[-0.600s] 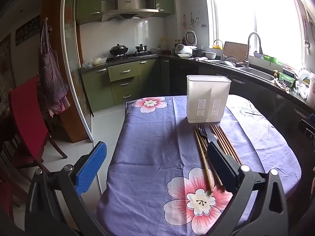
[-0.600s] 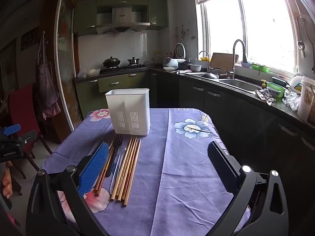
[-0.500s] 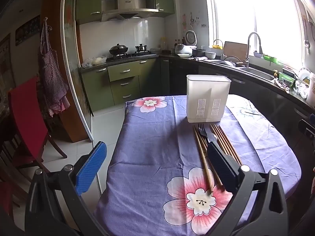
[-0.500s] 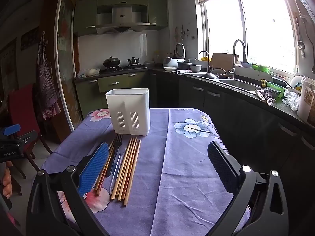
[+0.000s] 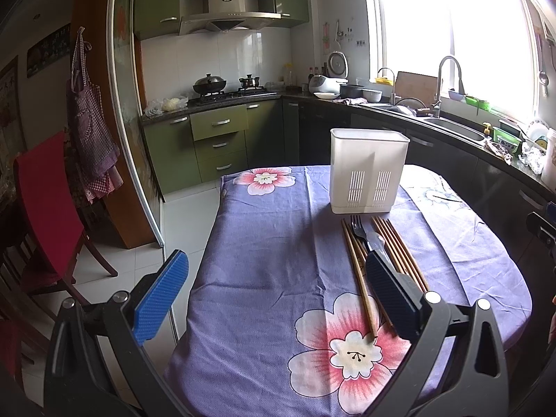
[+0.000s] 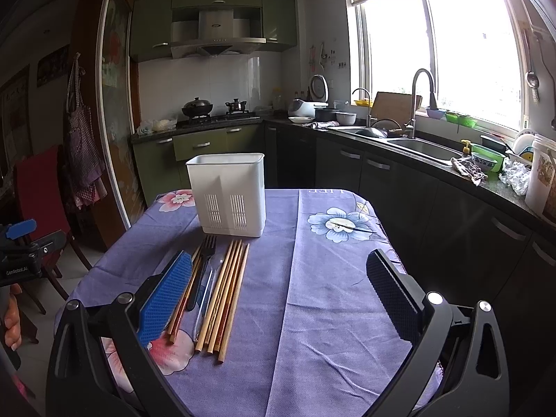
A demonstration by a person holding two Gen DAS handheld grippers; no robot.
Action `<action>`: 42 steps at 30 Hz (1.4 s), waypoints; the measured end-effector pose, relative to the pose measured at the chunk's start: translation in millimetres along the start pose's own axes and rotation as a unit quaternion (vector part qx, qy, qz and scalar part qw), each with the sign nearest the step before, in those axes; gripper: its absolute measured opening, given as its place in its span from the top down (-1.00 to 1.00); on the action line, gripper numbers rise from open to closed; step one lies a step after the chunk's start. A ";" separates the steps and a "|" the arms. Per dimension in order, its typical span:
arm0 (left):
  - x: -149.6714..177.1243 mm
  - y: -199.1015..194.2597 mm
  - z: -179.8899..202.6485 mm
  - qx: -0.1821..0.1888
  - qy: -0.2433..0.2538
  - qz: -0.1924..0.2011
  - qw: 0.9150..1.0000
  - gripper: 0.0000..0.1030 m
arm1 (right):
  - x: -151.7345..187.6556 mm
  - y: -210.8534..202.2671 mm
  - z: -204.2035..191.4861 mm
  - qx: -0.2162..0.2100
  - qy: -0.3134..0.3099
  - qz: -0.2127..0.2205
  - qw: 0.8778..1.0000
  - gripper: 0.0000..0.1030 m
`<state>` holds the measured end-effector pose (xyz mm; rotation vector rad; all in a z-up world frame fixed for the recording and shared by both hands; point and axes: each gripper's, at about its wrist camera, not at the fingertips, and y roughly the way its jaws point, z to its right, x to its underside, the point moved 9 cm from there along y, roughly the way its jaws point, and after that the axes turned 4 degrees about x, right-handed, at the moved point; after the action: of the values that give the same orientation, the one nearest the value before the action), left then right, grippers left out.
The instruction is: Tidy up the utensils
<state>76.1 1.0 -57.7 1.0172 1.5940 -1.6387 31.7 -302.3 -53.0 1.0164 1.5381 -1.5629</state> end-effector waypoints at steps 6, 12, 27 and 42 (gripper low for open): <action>-2.1 0.5 -0.9 0.000 0.000 0.002 1.000 -0.89 | 0.5 0.9 -0.3 0.000 0.000 0.000 1.000 -0.93; -3.0 0.2 -1.2 0.001 -0.001 0.001 1.000 -0.89 | 0.9 1.3 -0.3 0.000 -0.001 -0.001 1.000 -0.93; 2.0 3.5 -5.4 0.002 -0.002 -0.001 1.000 -0.89 | 5.3 6.4 -0.7 0.001 -0.002 -0.008 1.000 -0.93; 9.6 97.6 31.1 0.062 0.003 -0.189 0.980 -0.89 | 7.6 93.1 3.9 -0.045 -0.030 -0.189 0.980 -0.93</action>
<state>151.9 -36.1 -116.6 0.8122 1.7890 -2.0104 111.6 -309.7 -101.0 0.6439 1.8201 -1.7386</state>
